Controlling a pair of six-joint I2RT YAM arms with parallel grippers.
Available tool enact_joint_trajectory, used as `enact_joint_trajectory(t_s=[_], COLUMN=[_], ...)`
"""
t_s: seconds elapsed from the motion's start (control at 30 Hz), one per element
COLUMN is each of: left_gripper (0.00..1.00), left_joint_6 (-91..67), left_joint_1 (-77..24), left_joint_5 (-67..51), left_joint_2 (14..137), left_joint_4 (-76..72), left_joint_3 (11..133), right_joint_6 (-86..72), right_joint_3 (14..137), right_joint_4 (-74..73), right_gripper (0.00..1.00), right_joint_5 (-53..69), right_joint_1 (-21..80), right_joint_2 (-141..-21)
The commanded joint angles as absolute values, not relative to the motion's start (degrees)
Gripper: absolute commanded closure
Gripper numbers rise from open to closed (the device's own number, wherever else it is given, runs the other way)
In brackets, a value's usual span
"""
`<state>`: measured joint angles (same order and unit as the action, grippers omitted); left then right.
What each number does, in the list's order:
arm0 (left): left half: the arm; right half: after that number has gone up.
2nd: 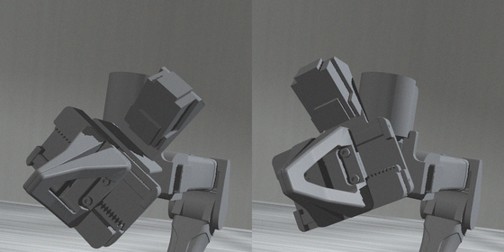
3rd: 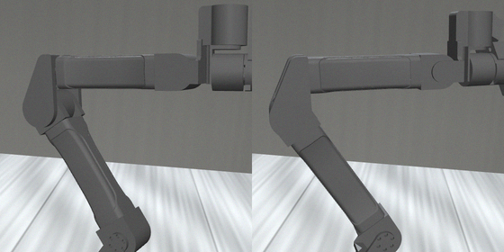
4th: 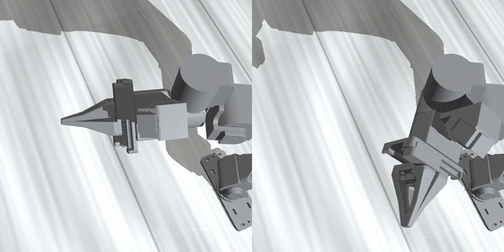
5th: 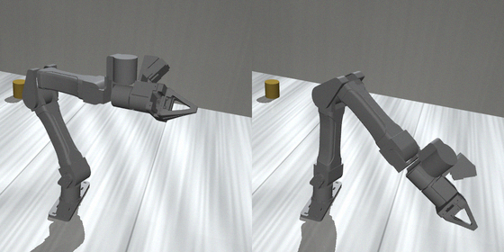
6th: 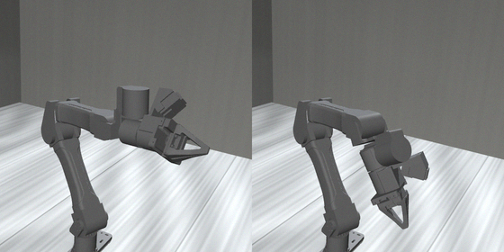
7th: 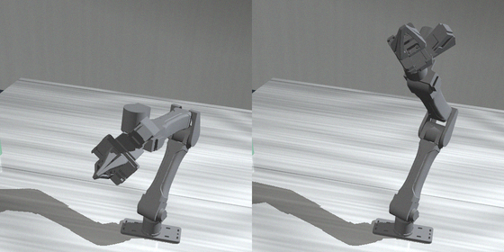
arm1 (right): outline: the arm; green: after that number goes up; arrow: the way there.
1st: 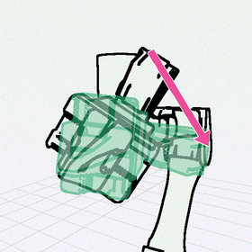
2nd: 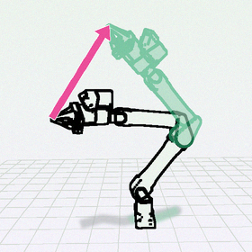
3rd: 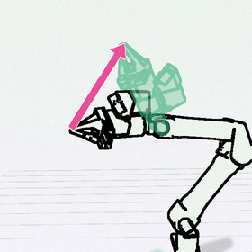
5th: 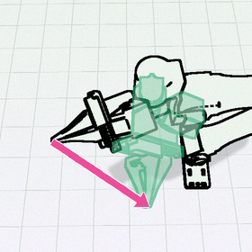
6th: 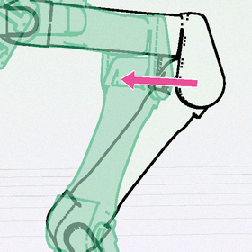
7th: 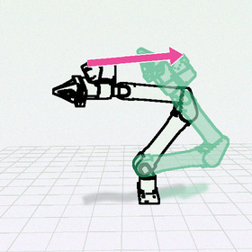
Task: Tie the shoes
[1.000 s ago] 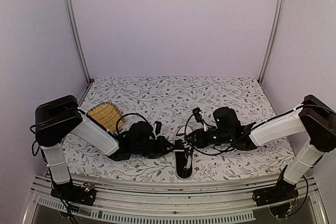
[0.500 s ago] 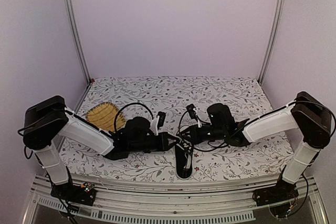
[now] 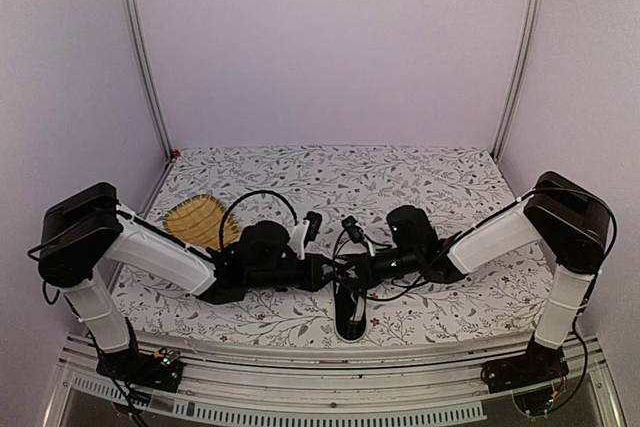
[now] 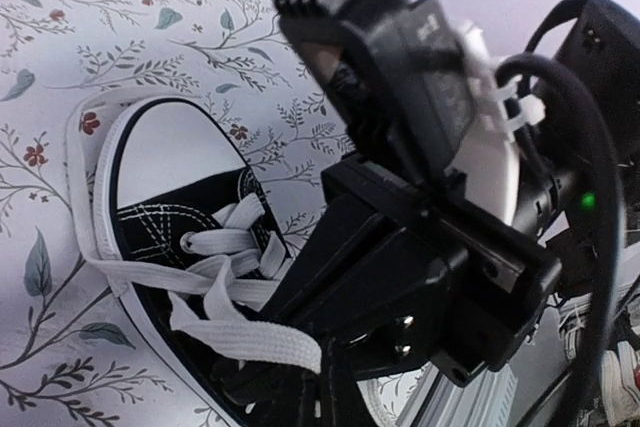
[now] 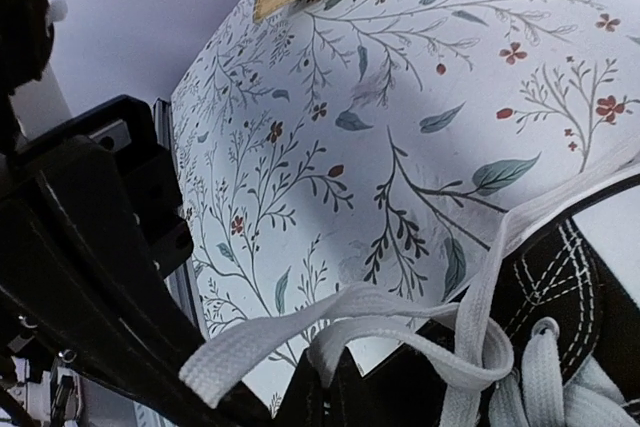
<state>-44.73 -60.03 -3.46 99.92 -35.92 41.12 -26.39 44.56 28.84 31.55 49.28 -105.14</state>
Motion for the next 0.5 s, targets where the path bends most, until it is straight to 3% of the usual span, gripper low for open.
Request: enact_joint_trajectory(t_s=[0.0, 0.2, 0.47], left_gripper=[1.00, 0.98, 0.72], left_joint_6=[-41.18, -41.31, -41.31], left_joint_1=[-60.47, -60.24, -59.20], left_joint_5=[-4.54, -4.35, -3.85], left_joint_2=[98.49, 99.23, 99.24], left_joint_4=[-33.13, -30.25, -17.39], left_joint_3=[44.55, 46.09, 48.46], right_joint_6=[-23.90, -24.18, -24.91], right_joint_3=[48.07, 50.58, 50.87], right_joint_4=[30.60, 31.89, 33.31], right_gripper=[0.98, 0.98, 0.98], right_joint_5=[44.91, 48.86, 53.23], right_joint_1=[49.42, 49.27, 48.74], right_joint_2=[-109.66, -113.37, -114.50])
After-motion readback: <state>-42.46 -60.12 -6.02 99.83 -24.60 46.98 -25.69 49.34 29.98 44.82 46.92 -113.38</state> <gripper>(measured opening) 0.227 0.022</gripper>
